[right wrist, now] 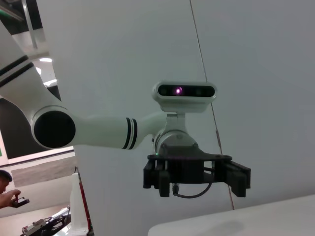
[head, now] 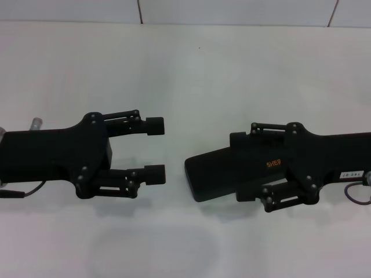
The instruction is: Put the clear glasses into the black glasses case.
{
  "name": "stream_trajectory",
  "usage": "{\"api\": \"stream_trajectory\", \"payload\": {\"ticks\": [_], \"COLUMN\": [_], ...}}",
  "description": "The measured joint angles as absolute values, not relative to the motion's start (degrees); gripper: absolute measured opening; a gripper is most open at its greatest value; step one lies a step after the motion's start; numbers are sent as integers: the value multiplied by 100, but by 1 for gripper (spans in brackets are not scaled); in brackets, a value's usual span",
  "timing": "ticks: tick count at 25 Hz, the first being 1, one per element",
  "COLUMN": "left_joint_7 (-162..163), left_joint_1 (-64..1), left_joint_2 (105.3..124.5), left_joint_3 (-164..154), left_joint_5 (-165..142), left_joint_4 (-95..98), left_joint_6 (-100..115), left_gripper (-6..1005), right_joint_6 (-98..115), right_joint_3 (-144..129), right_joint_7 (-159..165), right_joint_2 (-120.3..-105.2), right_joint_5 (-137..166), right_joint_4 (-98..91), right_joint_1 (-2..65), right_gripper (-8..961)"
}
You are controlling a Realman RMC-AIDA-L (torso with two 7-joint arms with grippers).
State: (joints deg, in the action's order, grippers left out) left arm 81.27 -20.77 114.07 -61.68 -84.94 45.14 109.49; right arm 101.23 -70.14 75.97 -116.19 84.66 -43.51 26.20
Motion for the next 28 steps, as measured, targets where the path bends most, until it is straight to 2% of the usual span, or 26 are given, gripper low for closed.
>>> {"api": "stream_trajectory", "payload": {"ticks": [6, 28], "left_joint_7": [8065, 7912], "left_joint_1": [-2044, -2038], "left_joint_2": [11391, 11417], "left_joint_3": [-6164, -6150], "left_joint_5": [-8495, -8666], "left_joint_4": [4491, 4420], "left_joint_6": [10952, 10908], "left_gripper": [815, 816], "right_joint_6": [10064, 9929], "right_joint_3": [-7057, -7005], "right_joint_7": [7539, 7454], "right_joint_2": [-11613, -11599], "right_joint_5": [8367, 8188], "right_joint_4": [-4364, -4296], "right_joint_1": [2626, 2624], "right_gripper": [868, 868]}}
